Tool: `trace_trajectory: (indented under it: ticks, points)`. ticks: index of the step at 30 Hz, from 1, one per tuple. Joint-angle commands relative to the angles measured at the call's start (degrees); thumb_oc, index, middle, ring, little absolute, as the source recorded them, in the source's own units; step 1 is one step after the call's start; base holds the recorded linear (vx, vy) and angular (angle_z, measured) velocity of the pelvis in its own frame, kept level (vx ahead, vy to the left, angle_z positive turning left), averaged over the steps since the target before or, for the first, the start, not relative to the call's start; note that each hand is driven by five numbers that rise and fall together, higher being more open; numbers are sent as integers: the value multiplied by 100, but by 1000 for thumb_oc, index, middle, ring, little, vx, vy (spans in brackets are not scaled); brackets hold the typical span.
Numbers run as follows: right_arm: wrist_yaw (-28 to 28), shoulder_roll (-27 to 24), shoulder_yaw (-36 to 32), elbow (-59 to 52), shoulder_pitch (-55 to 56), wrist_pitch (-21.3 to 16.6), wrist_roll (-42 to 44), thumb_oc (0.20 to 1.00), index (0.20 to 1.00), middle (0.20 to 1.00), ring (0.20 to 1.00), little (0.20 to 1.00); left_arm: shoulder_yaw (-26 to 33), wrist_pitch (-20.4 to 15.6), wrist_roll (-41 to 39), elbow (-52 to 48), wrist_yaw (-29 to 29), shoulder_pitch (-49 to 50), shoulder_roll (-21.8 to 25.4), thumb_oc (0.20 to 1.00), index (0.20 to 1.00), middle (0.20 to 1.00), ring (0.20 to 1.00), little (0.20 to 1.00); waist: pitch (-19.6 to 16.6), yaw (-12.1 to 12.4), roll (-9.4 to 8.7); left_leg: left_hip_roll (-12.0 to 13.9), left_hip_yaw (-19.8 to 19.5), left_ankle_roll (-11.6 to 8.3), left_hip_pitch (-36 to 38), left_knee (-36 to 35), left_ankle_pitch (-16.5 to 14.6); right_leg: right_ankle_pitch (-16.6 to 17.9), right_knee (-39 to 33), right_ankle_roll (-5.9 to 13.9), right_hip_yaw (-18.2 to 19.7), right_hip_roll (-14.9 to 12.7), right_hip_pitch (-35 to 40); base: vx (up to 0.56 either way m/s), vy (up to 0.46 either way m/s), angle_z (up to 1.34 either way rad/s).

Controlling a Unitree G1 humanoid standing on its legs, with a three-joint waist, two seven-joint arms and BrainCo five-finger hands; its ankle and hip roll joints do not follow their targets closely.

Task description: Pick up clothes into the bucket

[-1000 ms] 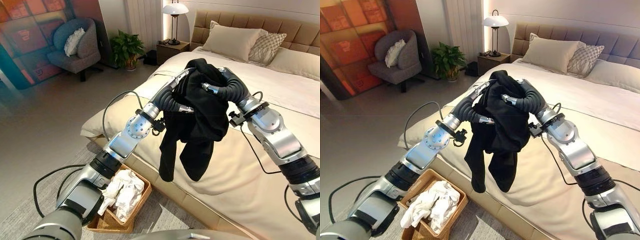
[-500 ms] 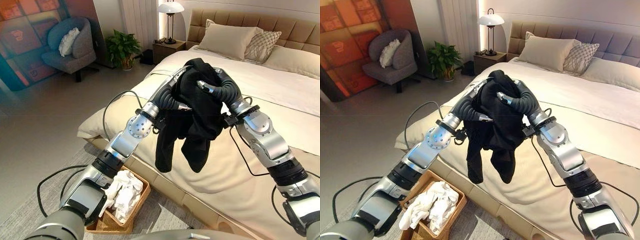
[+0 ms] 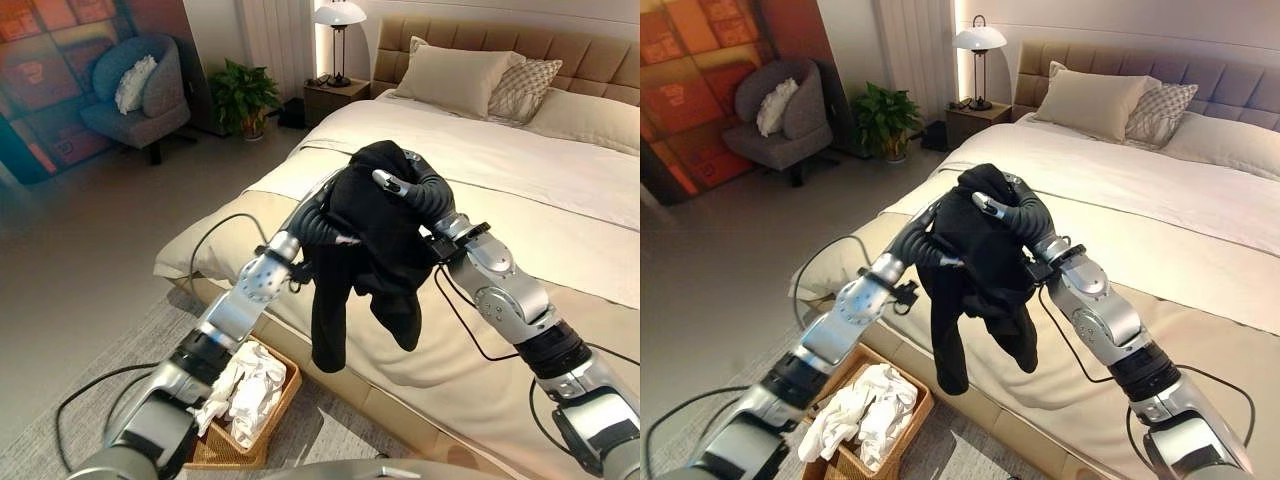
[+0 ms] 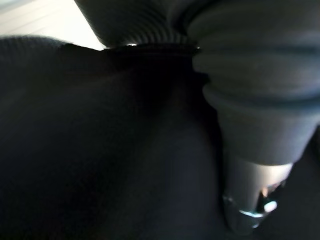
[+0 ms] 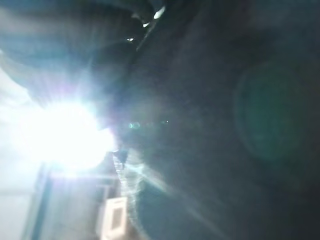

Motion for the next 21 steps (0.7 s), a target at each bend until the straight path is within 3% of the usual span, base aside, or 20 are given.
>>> trace_trajectory:
  ticks: [1,4,5,7,8,9,13,14,16,18,21]
  points:
    - [486,577,-209,-1382,-979,-638,709,200,200,200,200,200,-542,85,451,686,-149,-199,228,1000,1000,1000,1000,1000,-89,-122,-487,-226,-198,179,-208,726,-632,-494,583,311,-82,-378,132,11,11,-11]
    - [540,337,-160,-1550,-1082,-712,984,200,200,200,200,200,-529,59,327,525,-271,44,389,1000,1000,1000,1000,1000,-108,-104,-474,-226,-202,169,-204,705,-634,-486,569,316,-88,-381,138,6,8,-6]
    - [523,422,-91,-1610,-1134,-725,979,200,200,200,200,200,-884,218,234,470,-280,-504,-79,1000,1000,1000,1000,1000,-103,-157,-461,-224,-210,171,-176,712,-658,-505,580,316,-86,-373,162,0,0,0]
    - [498,494,-117,-1588,-1104,-683,1003,200,200,200,200,200,-932,232,248,446,-231,-785,-207,1000,1000,1000,1000,1000,-110,-176,-465,-233,-217,183,-206,709,-631,-489,579,318,-87,-379,125,4,-4,2]
    - [466,537,-237,-1545,-963,-636,951,200,200,200,200,200,-739,239,219,264,-192,-792,-94,1000,1000,1000,1000,1000,-106,-173,-469,-241,-233,195,-211,708,-632,-493,578,318,-91,-384,123,0,0,0]
    - [470,393,-371,-1465,-901,-588,783,200,200,200,200,200,-407,100,297,206,-293,-213,337,1000,1000,1000,1000,1000,-102,-87,-476,-240,-248,190,-208,697,-630,-491,563,312,-118,-393,145,10,-5,-4]
    - [546,249,-350,-1644,-874,-644,865,200,200,200,200,200,-180,20,207,-135,-390,370,695,1000,1000,1000,1000,1000,-133,-57,-470,-231,-264,174,-190,681,-629,-492,539,307,-159,-402,179,7,-1,0]
    - [530,363,-263,-1652,-933,-660,882,200,200,200,200,200,-599,166,177,-78,-362,-183,194,1000,1000,1000,1000,1000,-126,-109,-464,-233,-278,174,-162,684,-652,-509,547,306,-151,-393,206,0,0,0]
    - [482,515,-344,-1577,-841,-627,857,200,200,200,200,200,-611,225,191,0,-193,-640,-55,1000,1000,1000,1000,1000,-129,-144,-475,-255,-295,194,-193,684,-626,-497,545,314,-149,-398,170,-6,-14,9]
    - [371,439,-525,-1484,-747,-490,663,200,200,200,200,200,-299,191,352,32,-20,-386,215,1000,1000,1000,1000,1000,-134,-112,-482,-257,-304,204,-181,668,-624,-498,534,313,-168,-408,190,-2,-8,4]
    - [463,357,-451,-1411,-820,-564,711,200,200,200,200,200,-267,117,234,-44,-319,2,446,1000,1000,1000,1000,1000,-148,-78,-479,-248,-302,190,-174,655,-623,-491,517,307,-174,-408,210,1,1,-2]
